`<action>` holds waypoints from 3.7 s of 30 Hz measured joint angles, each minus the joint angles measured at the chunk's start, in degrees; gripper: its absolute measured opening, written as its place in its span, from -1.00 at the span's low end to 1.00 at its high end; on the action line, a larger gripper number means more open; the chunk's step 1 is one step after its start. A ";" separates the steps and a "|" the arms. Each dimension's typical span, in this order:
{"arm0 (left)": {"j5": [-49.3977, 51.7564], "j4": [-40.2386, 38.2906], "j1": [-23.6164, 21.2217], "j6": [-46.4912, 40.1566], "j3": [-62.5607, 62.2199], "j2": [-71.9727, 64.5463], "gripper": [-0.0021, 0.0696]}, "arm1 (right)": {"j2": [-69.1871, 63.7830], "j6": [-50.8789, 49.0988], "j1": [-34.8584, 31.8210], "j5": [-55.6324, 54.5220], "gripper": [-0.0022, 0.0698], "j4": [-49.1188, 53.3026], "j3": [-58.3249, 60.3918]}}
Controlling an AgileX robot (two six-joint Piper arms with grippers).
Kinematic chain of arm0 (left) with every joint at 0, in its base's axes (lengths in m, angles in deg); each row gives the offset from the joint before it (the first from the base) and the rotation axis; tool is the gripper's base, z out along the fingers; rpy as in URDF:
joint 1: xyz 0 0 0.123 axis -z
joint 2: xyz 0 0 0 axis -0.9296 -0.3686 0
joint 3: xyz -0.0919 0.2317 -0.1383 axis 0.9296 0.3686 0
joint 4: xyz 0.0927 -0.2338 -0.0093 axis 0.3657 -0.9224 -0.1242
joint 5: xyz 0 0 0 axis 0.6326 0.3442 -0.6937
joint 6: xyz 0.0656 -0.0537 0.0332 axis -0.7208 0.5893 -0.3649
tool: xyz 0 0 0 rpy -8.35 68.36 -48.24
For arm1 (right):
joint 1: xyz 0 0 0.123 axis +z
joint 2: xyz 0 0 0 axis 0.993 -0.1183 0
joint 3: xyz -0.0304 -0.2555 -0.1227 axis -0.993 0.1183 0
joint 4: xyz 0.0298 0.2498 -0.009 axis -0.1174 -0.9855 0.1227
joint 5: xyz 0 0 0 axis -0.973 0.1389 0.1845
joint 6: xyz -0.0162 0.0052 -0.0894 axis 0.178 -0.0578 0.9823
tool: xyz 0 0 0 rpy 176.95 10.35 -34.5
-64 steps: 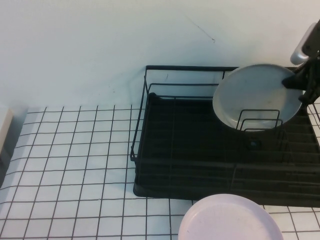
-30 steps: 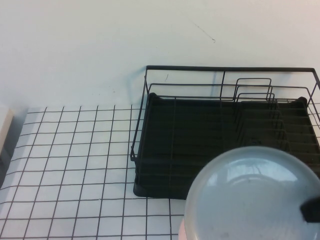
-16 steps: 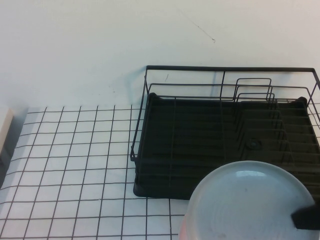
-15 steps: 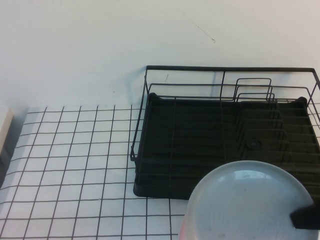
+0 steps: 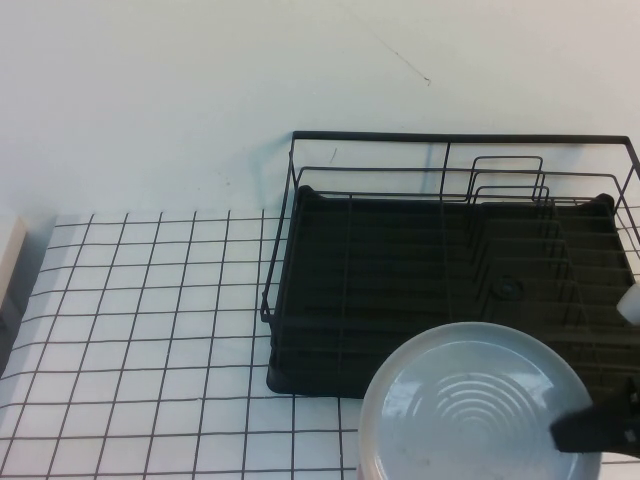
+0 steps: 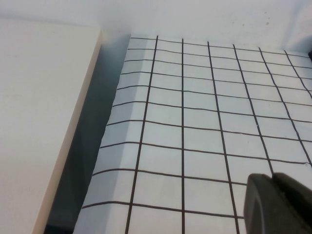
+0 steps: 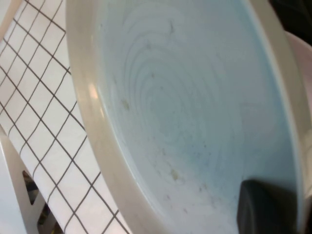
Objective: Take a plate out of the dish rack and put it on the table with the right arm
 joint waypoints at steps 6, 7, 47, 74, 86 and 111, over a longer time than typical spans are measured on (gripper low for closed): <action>0.00 0.00 0.00 0.00 0.00 0.00 -0.95 | -4.03 0.80 0.53 -0.43 -0.70 -0.34 0.00; 0.00 0.00 0.00 0.00 0.00 0.00 -0.95 | -4.66 1.67 0.85 -0.52 -0.70 -0.34 0.00; 0.00 0.00 0.00 0.00 0.00 0.00 -0.95 | 9.81 -16.50 4.13 10.77 -0.92 20.90 -18.27; 0.00 0.00 0.00 0.00 0.00 0.00 -0.95 | 61.26 -10.15 4.13 -4.96 -0.95 5.63 0.54; 0.00 0.00 0.00 0.00 0.00 0.00 -0.95 | 64.13 -8.67 4.13 -33.88 -0.95 18.73 3.63; 0.00 0.00 0.00 0.00 0.00 0.00 -0.95 | 85.82 -64.04 4.13 -37.70 -0.95 61.49 39.18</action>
